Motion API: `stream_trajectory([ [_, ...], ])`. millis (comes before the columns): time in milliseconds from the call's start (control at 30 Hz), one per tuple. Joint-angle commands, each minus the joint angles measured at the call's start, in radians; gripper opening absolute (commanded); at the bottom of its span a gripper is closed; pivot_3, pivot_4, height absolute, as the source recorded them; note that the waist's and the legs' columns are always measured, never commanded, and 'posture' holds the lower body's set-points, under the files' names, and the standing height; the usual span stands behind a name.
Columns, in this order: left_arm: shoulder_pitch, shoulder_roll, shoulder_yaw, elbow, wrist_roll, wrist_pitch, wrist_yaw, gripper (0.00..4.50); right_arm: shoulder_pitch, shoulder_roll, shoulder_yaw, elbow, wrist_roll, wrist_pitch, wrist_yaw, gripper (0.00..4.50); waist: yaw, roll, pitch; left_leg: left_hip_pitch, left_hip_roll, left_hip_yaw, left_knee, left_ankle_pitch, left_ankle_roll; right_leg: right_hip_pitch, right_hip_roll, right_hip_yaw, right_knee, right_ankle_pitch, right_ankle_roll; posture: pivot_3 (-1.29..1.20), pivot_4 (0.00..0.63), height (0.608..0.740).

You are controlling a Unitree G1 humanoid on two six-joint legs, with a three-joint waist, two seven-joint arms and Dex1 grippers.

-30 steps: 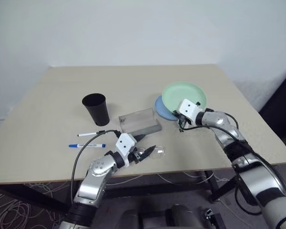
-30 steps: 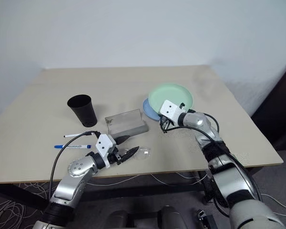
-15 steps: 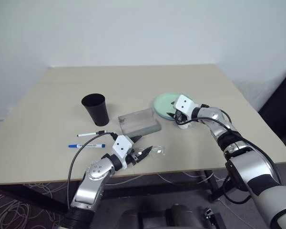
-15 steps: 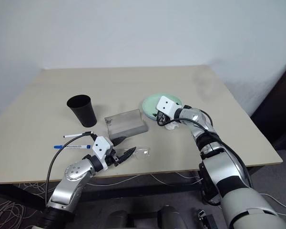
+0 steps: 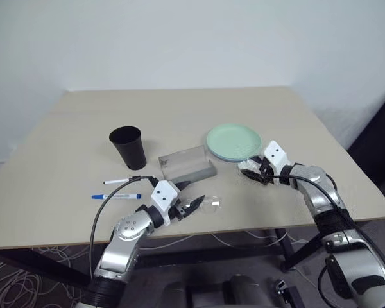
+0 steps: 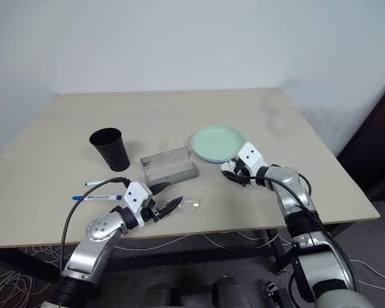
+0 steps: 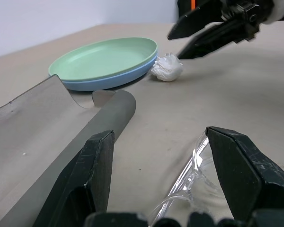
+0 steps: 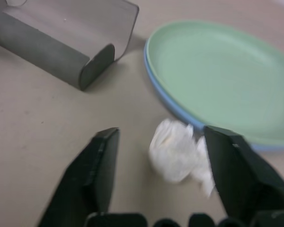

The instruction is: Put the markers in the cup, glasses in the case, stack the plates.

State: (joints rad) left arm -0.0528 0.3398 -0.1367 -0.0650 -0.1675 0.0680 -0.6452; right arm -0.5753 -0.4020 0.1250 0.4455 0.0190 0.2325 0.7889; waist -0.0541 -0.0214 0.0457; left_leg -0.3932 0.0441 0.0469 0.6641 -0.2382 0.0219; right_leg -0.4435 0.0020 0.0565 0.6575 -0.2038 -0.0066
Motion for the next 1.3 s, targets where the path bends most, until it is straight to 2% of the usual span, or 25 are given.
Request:
stream_trajectory([
  [33, -0.027, -0.004, 0.003, -0.012, -0.006, -0.012, -0.005, 3.26, -0.028, 0.025, -0.048, -0.046, 0.008, 0.099, -0.111, 4.14, 0.000, 0.000, 0.000, 0.000, 0.000, 0.000, 0.000, 0.000, 0.000, 0.000, 0.000, 0.000, 0.000, 0.000, 0.000, 0.00, 0.000, 0.740],
  [233, -0.031, -0.011, 0.005, -0.009, -0.007, -0.012, -0.005, 3.26, -0.072, 0.077, -0.065, 0.062, 0.005, 0.145, -0.217, 4.14, 0.000, 0.000, 0.000, -0.001, -0.001, 0.000, 0.001, 0.000, 0.000, 0.000, -0.001, 0.000, -0.001, 0.000, 0.000, 0.00, 0.000, 0.740],
  [500, -0.026, -0.011, 0.010, -0.014, -0.002, -0.013, 0.001, 3.26, -0.164, 0.141, -0.068, 0.263, -0.005, 0.089, -0.283, 4.14, 0.000, 0.000, 0.000, -0.001, -0.001, 0.000, 0.001, 0.000, 0.000, 0.000, 0.000, 0.000, -0.001, 0.000, 0.000, 0.00, 0.000, 0.740],
  [633, -0.019, -0.009, 0.012, -0.021, -0.001, -0.011, 0.005, 3.26, -0.169, 0.146, -0.074, 0.274, 0.002, 0.071, -0.275, 3.31, 0.000, 0.000, 0.000, -0.001, -0.001, 0.000, 0.001, 0.000, 0.000, 0.000, 0.000, 0.001, -0.001, 0.000, 0.000, 0.00, 0.000, 0.740],
  [800, -0.014, -0.007, 0.014, -0.022, -0.001, -0.012, 0.008, 3.26, -0.140, 0.129, -0.074, 0.214, 0.008, 0.086, -0.248, 1.49, 0.000, 0.001, 0.000, -0.001, -0.001, 0.000, 0.000, 0.000, 0.000, 0.000, 0.000, 0.001, -0.001, 0.000, 0.000, 0.00, 0.000, 0.740],
  [933, -0.014, -0.004, 0.015, -0.027, -0.002, -0.007, 0.008, 3.26, -0.113, 0.106, -0.074, 0.132, 0.016, 0.094, -0.209, 0.21, 0.000, 0.001, 0.000, -0.001, -0.001, 0.000, 0.000, 0.000, 0.000, 0.000, 0.000, 0.000, -0.001, 0.000, 0.000, 0.00, 0.000, 0.740],
  [967, -0.014, -0.003, 0.015, -0.027, -0.003, -0.006, 0.008, 3.26, -0.108, 0.101, -0.072, 0.111, 0.017, 0.093, -0.200, 0.04, 0.000, 0.001, 0.000, -0.001, -0.001, 0.000, 0.000, 0.000, 0.000, 0.000, 0.000, 0.000, -0.001, 0.000, 0.000, 0.00, 0.000, 0.740],
  [1167, -0.025, 0.001, 0.013, -0.012, -0.003, -0.011, 0.001, 3.26, -0.146, 0.092, -0.061, -0.018, 0.063, 0.087, -0.091, 0.04, 0.000, 0.001, 0.000, -0.001, 0.000, 0.000, -0.001, 0.000, 0.000, 0.000, 0.000, 0.000, -0.001, 0.000, 0.000, 0.00, 0.000, 0.740],
  [1300, -0.031, 0.000, 0.011, -0.009, -0.002, -0.010, 0.001, 3.26, -0.279, 0.119, -0.054, 0.169, 0.010, 0.018, -0.172, 0.04, -0.001, 0.001, 0.000, -0.001, -0.001, 0.001, -0.001, 0.000, 0.000, -0.001, 0.000, 0.000, -0.001, 0.000, 0.000, 0.00, 0.000, 0.740],
])
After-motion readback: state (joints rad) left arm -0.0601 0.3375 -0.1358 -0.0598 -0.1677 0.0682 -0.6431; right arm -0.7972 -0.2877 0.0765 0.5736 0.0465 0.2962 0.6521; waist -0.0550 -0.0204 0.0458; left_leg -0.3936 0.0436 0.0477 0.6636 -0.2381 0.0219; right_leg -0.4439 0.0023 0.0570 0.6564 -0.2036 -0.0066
